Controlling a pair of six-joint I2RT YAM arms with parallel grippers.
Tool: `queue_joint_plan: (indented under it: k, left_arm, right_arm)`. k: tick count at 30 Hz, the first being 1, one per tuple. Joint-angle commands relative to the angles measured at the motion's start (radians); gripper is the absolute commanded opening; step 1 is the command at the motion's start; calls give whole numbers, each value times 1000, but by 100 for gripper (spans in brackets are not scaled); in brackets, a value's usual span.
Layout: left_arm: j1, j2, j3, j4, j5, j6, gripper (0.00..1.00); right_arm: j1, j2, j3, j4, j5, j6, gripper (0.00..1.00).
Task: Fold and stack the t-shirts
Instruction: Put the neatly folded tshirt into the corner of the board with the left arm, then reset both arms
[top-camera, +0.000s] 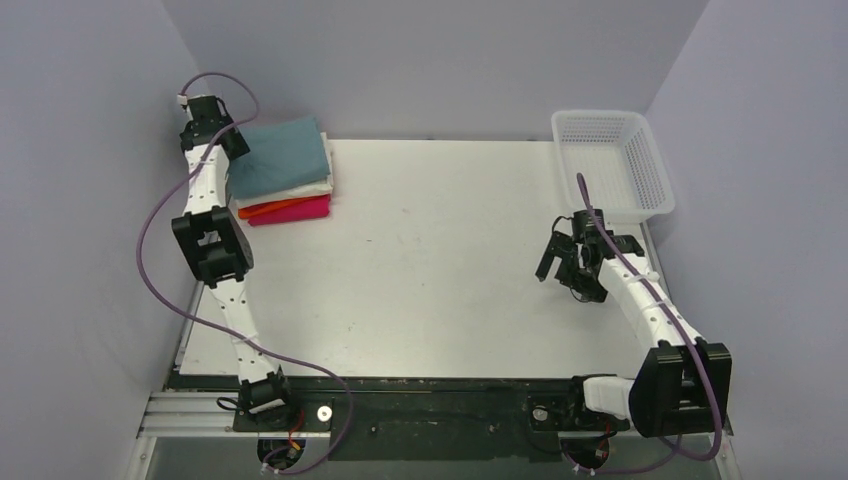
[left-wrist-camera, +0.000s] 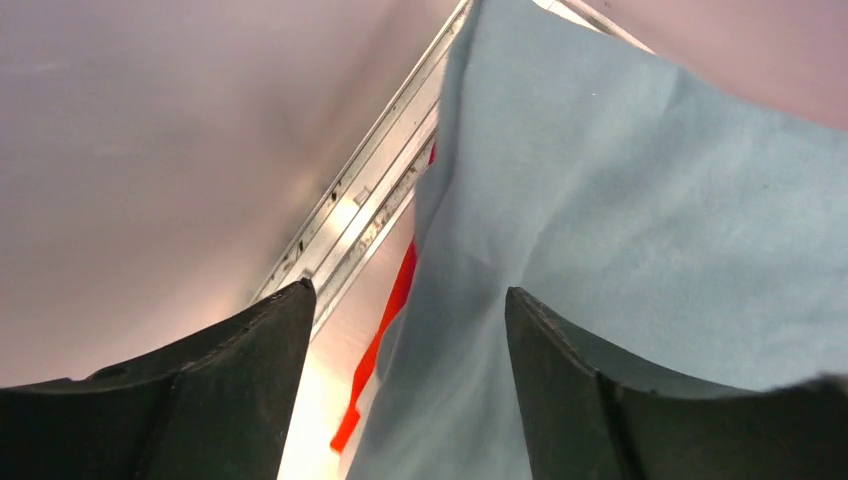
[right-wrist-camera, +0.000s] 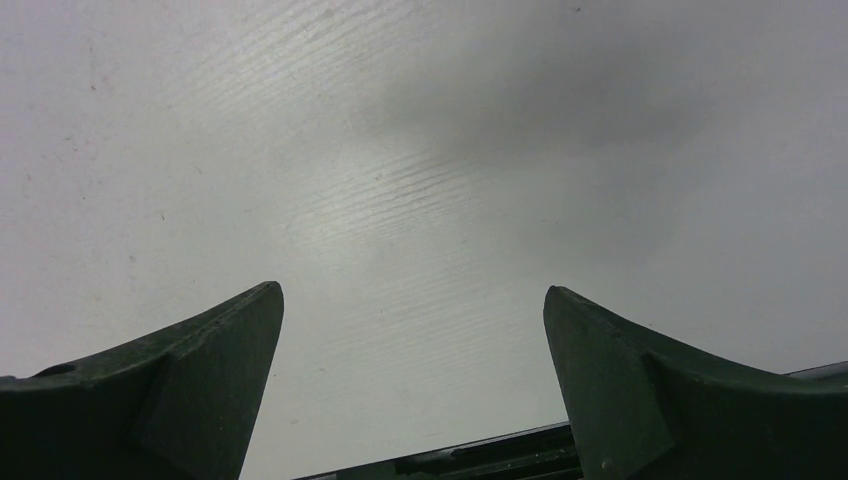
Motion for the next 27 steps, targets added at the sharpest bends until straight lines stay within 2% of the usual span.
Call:
queue_joint_plan:
  k: [1,4,6,8,9,10,11,12,13,14,18,20,24,27]
  left_arm:
    - [15,-248,62,-81,4,-141,81]
    - [9,-381,1,-145,102,-208,82]
    - [-9,-542,-116,-158,180,-240,83]
    - [-51,-689,-321,-104,229,-280,84]
    - [-75,-748,-494,-60,236,-313,84]
    - [-133,-873,-705,49,227,-330,85]
    - [-171,-934,-817,121,220,-353,85]
    - [-249,-1053,-1007,251,203,-364,85]
    - [-328,-1109,-1099,303,165,-404,86]
    - [-364,-1215,-1261,390,148,-428,86]
    - [-500,-1453,-1610,554,143,-569,87]
    - [-543,-1526,-1686,535,151,-578,88]
    - [-558,-1617,-1696,291,60,-547,88]
    - [-558,-1681,-1710,223,7,-541,89]
  right_arm:
    - [5,-93,25,-29,50,7,100]
    - [5,-166,10,-21,49,7,100]
    - [4,-213,-16,-6,50,7,100]
    - [3,-258,-42,15,44,14,100]
    - [4,-274,-53,33,41,19,100]
    - [3,-302,-75,44,36,21,100]
    - [2,-313,-86,63,32,19,100]
    - [1,-339,-106,69,29,19,100]
    - [1,-350,-115,80,29,19,100]
    - [1,-376,-135,91,29,18,100]
    - [0,-459,-211,140,34,31,100]
    - [0,-502,-255,170,44,47,100]
    - [0,-573,-312,206,90,87,100]
    - [1,-614,-336,216,110,93,100]
